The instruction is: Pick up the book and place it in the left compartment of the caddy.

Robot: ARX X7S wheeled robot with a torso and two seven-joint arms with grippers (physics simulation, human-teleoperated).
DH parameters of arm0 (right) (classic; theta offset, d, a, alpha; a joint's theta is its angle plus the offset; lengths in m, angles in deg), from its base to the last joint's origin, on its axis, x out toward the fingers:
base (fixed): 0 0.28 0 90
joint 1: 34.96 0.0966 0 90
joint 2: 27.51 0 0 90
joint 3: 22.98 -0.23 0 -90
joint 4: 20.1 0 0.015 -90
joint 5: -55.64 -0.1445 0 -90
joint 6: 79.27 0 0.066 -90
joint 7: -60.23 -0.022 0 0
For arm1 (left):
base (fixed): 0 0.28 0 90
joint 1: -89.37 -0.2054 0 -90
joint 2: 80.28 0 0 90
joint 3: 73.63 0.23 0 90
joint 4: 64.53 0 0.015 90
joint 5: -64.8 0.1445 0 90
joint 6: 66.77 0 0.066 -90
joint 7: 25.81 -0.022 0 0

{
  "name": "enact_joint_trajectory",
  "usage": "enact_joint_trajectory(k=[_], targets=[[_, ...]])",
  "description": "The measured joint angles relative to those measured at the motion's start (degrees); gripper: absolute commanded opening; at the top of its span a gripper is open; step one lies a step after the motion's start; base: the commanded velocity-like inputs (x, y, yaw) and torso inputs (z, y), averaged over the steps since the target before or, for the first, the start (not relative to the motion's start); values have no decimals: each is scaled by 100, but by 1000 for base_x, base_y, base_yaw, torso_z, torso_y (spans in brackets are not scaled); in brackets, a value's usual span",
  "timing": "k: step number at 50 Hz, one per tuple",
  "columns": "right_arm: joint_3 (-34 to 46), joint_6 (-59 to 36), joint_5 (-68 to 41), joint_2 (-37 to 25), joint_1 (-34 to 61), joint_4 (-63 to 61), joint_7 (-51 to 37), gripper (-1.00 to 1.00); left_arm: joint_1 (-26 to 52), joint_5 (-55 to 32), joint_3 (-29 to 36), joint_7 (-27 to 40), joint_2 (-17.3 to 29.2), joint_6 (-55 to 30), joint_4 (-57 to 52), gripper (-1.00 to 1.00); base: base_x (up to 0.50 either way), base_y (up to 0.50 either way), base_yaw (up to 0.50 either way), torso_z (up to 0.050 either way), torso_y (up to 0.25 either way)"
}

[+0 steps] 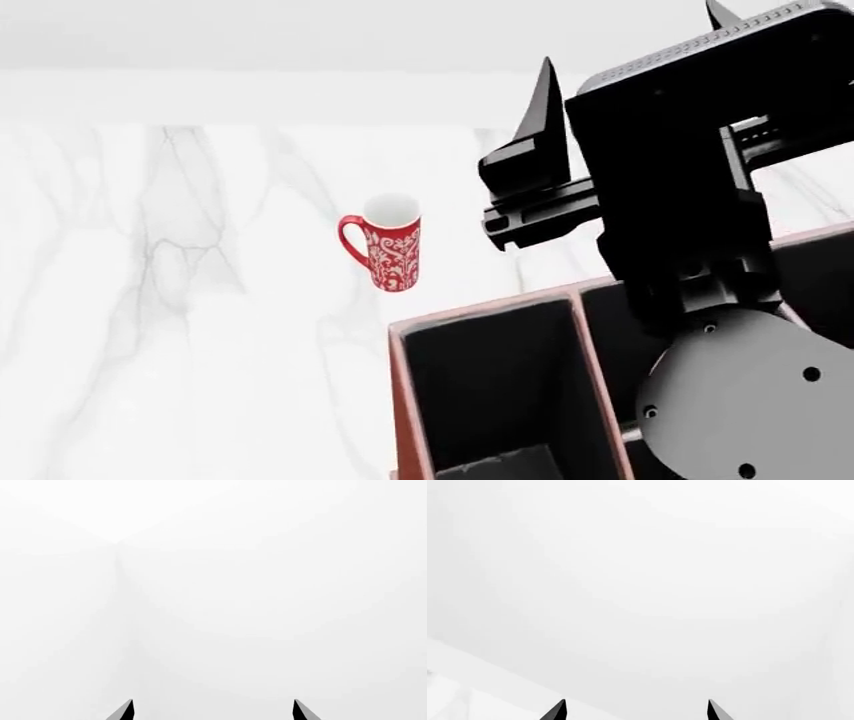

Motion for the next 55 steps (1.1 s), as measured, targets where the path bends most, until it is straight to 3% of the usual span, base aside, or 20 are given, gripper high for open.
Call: enact_joint_trajectory(k=[22,32,55], targets=[[91,-6,51,142,-87,33,64,100,13,12,-10,9,-4,-2,-1,100,0,0,0,49,0],[177,61,101,206,-145,-27,255,100,27,38,-17,88,-5,-13,0,100,0,0,0,0,0],[541,527,-504,478,-407,-501,2047,100,-66,-169,-128,148,-3,146,0,100,0,0,0,0,0]])
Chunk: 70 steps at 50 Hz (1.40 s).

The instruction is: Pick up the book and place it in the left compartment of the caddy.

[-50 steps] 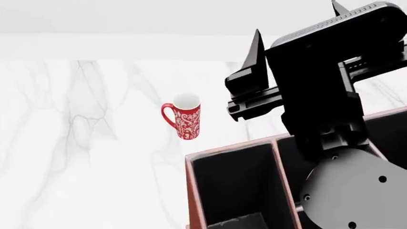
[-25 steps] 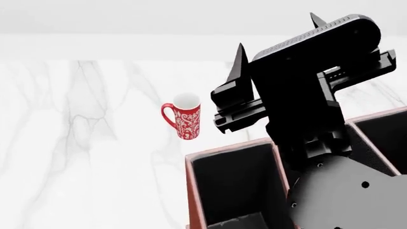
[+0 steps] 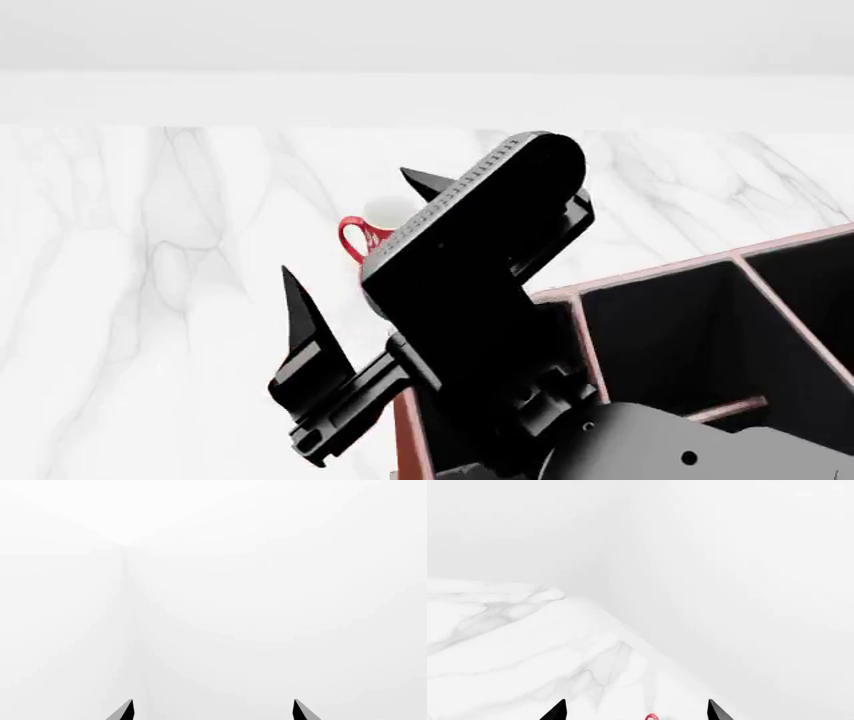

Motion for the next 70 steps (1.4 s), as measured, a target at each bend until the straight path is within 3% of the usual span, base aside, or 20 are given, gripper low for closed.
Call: enact_joint_trajectory(k=[55,70], targets=[[547,682,110,848,-182,875,2900,100,47,-24,-37,-1,0,-12,0,100,0,0,0,0,0],[876,810,533,925,-375,682,3286,100,16,-51,-63,12,1,9,0,100,0,0,0,0,0]])
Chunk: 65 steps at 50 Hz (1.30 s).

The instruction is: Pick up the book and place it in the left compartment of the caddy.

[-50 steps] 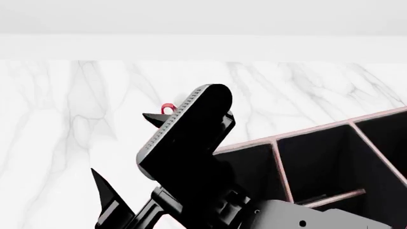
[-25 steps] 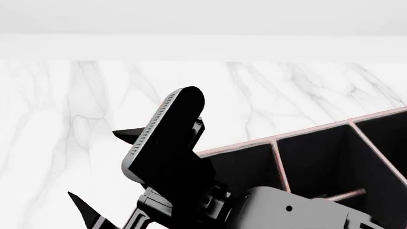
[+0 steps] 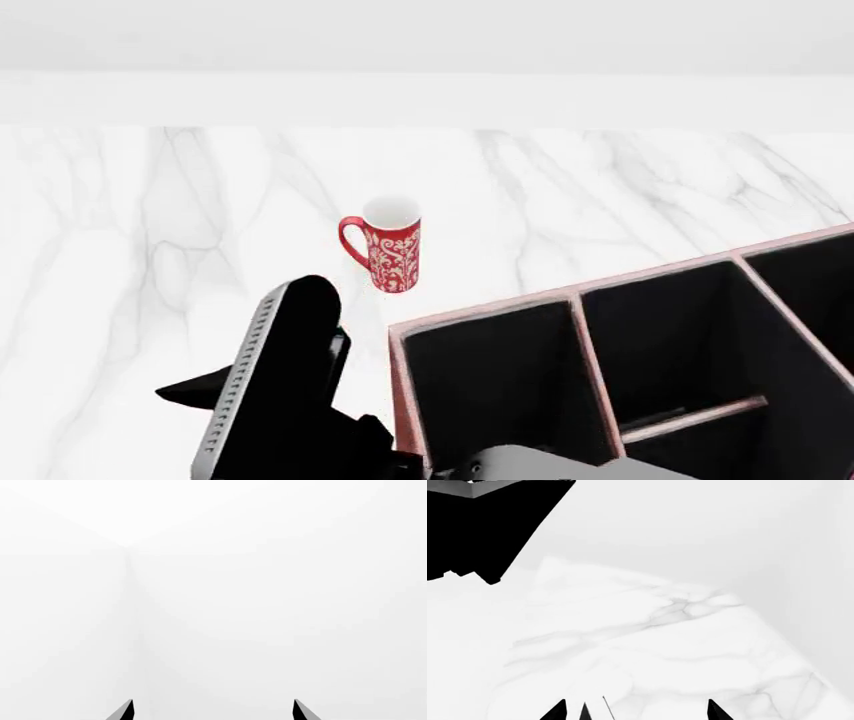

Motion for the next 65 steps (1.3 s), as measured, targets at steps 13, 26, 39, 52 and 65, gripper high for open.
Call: enact_joint_trajectory(k=[13,26,39,52,65], targets=[[256,56,218,-156,-286,-416,17,100,-3,-11,-18,0,0,8,-1,100,0,0,0,0,0],[345,228,357,-464,-582,-552,-3,100,121,73,39,-41,-1,-110,0,100,0,0,0,0,0],[393,217,486,-541,-784,-398,-231,100,149,110,77,-35,-1,-143,0,100,0,0,0,0,0],[404,17,548,-522,-847,-317,-643,100,173,135,105,-36,-2,-171,0,100,0,0,0,0,0],[515,1,785,-470,-972,-191,-764,100,181,167,138,-33,-2,-177,0,100,0,0,0,0,0]])
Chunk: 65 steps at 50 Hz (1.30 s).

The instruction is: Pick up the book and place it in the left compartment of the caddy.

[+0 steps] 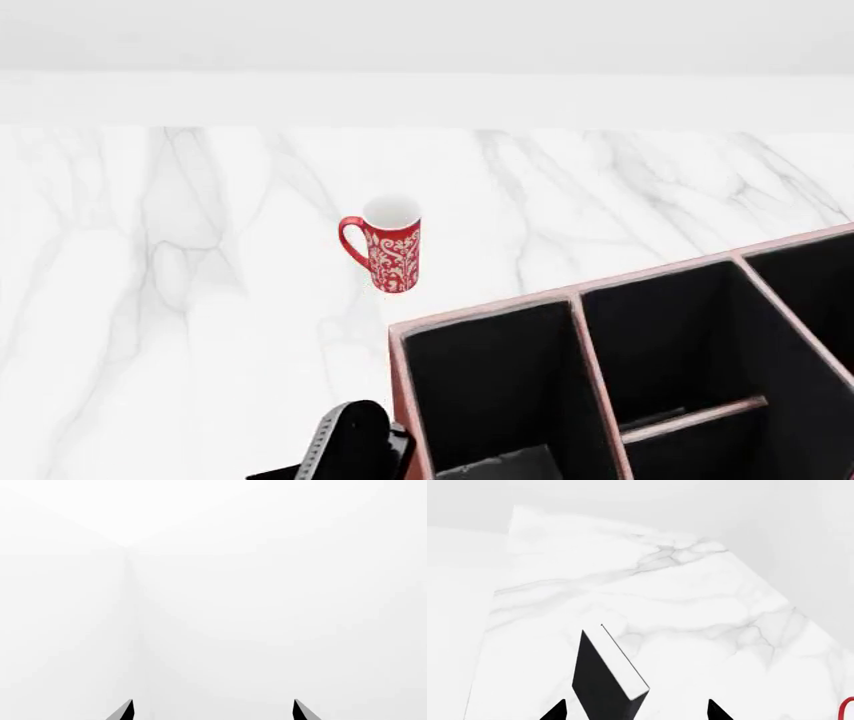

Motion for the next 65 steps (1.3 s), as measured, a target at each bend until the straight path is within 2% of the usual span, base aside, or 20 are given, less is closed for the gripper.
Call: enact_joint_trajectory(k=[65], targets=[[243,582,654,1401,-527,2149,395,100,936,687,482,-332,-2,-1110,0,100,0,0,0,0,0]])
